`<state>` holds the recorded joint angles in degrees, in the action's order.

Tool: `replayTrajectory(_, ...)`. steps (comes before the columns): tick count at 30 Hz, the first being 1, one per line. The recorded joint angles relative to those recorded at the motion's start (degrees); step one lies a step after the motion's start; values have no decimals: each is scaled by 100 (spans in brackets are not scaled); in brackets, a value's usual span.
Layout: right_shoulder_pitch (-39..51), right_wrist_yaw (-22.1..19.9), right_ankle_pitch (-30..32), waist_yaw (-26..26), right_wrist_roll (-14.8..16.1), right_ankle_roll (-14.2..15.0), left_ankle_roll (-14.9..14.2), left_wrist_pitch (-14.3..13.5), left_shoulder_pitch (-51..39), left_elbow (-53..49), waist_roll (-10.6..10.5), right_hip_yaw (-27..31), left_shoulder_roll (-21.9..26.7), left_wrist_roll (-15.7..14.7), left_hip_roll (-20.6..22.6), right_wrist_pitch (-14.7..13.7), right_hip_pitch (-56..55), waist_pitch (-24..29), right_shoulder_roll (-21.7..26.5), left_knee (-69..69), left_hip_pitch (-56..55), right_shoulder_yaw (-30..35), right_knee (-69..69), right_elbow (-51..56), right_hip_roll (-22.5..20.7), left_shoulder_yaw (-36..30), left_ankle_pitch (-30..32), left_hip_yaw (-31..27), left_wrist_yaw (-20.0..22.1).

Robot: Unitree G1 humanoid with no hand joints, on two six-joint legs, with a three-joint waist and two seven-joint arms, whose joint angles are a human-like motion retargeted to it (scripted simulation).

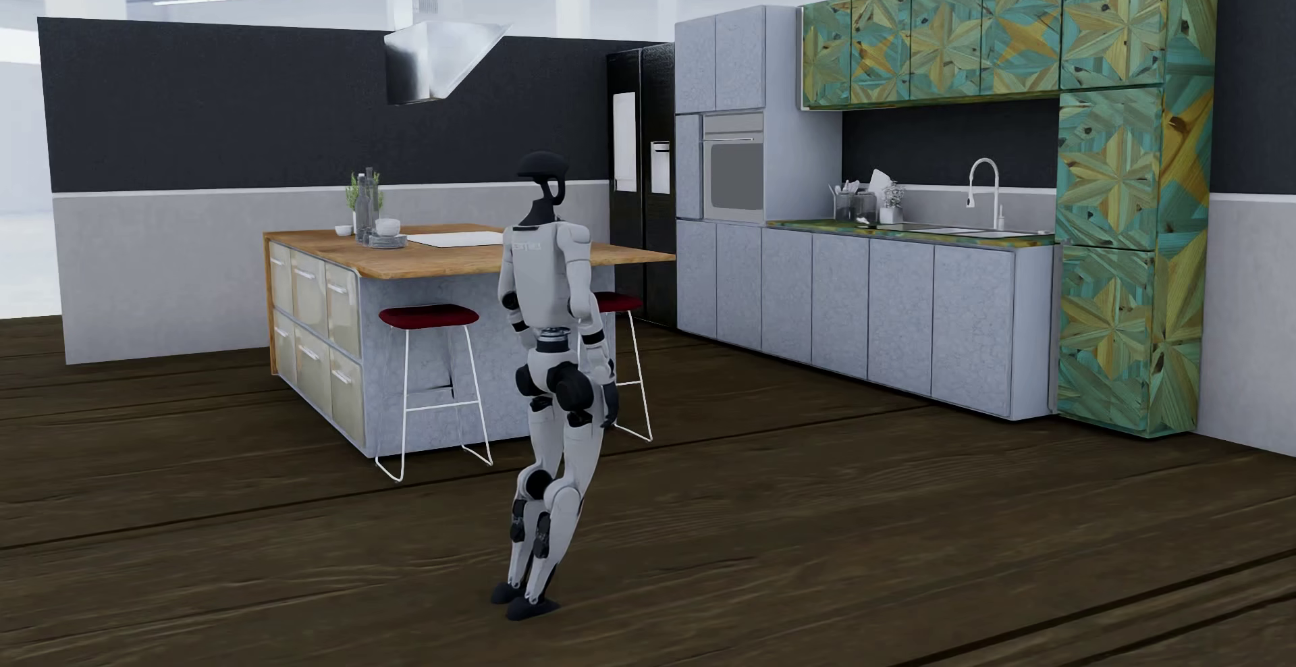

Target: Remain stationary

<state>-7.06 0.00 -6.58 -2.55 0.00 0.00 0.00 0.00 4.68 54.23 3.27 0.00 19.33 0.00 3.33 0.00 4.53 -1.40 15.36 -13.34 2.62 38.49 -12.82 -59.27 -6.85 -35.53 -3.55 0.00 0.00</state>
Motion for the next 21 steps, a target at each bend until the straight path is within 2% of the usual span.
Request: replayTrajectory(21,68,0,66,-58,0,0,0,0,-91,-45,-39,0,-39,0,42,0,18,158,-2,28,52,99,11,95,49,19,-43,0,0)
